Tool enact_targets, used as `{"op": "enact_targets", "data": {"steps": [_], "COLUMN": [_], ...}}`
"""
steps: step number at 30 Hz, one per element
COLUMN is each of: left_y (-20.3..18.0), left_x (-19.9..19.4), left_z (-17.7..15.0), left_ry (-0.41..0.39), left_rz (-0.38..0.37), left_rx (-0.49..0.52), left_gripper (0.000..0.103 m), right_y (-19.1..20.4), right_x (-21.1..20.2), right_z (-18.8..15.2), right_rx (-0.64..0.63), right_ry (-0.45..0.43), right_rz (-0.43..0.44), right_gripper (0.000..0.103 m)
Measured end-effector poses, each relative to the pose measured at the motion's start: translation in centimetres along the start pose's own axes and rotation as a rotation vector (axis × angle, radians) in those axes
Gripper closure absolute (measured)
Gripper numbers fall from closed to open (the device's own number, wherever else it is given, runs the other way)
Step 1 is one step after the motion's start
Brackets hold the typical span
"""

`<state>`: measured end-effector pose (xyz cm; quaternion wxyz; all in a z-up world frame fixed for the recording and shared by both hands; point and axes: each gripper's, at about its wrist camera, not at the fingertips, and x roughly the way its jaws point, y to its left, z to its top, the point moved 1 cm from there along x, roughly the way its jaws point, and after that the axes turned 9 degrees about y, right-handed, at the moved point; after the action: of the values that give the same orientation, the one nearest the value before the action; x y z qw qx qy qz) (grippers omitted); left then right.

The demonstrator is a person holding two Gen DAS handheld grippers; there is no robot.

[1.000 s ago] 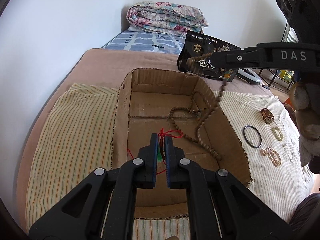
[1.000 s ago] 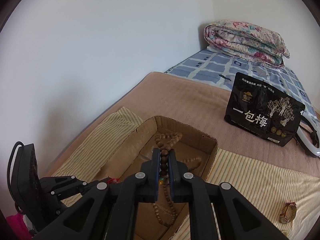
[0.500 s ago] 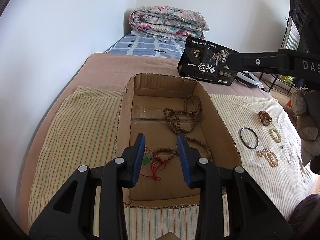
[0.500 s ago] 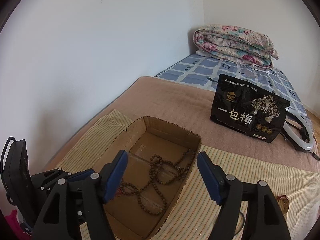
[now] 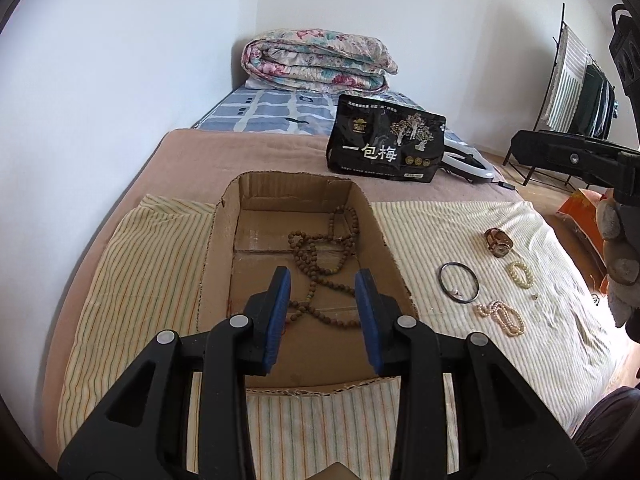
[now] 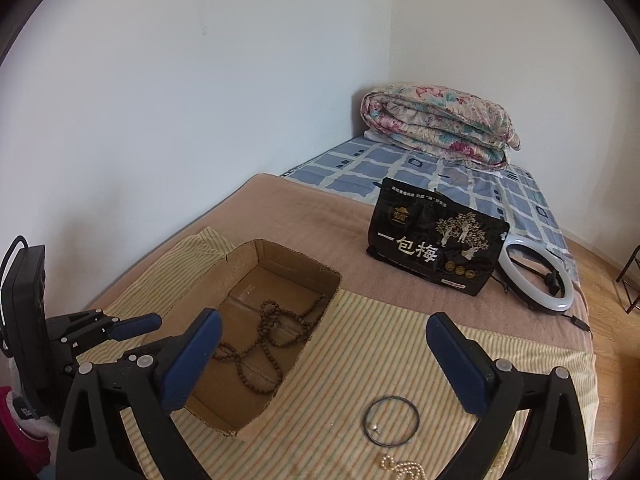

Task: Organize jewelry
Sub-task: 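Grasp the pearl necklace with the left tool while the right tool approaches the white bead bracelet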

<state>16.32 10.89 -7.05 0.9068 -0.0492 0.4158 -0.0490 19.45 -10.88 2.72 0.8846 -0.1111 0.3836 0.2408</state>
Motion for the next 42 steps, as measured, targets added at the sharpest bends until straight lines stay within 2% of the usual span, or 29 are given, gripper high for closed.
{"op": "enact_targets", "data": {"steps": [1,3,4,12,20,27,32,42], "left_y": [-0.6,-1.8,-2.3,-6.7,-11.1,-15.0,-17.2,-21.5], "left_x": [-0.2,-0.5,-0.6,-0.3,1.1,3.1,4.9,10.0], "left_z": [0.0,-0.1,-0.1,-0.4,-1.2,-2.0,-2.7,-4.0], "left_ry": [-0.004,-0.007,-0.01,-0.001,0.036,0.087,0.135,0.282], "left_rz": [-0.001,-0.013,-0.023,-0.082,-0.14,-0.184,-0.21,-0.255], "left_rx": [0.016,0.034,0.04,0.099,0.148,0.182,0.199,0.233], "left_gripper": [0.069,0.055,0.053,0.053,0.053,0.053,0.053,0.053], "right_y": [-0.5,-1.7,-2.2,-7.6,-14.1,-17.8,-19.7,-22.7], "right_x": [-0.5,-1.5,-2.0,-5.6,-7.4,-6.5,-4.9,-0.9], "right_z": [-0.4,-1.1,-1.5,-5.0,-9.9,-13.2,-15.1,-17.8], "right_rx": [0.005,0.014,0.017,0.053,0.159,0.202,0.236,0.298], "right_ry": [-0.004,-0.011,-0.013,-0.025,-0.026,0.023,0.069,0.139], "right_rz": [-0.009,-0.031,-0.044,-0.142,-0.221,-0.24,-0.205,-0.159], "right_gripper": [0.0,0.0,0.0,0.0,0.002,0.005,0.008,0.008]}}
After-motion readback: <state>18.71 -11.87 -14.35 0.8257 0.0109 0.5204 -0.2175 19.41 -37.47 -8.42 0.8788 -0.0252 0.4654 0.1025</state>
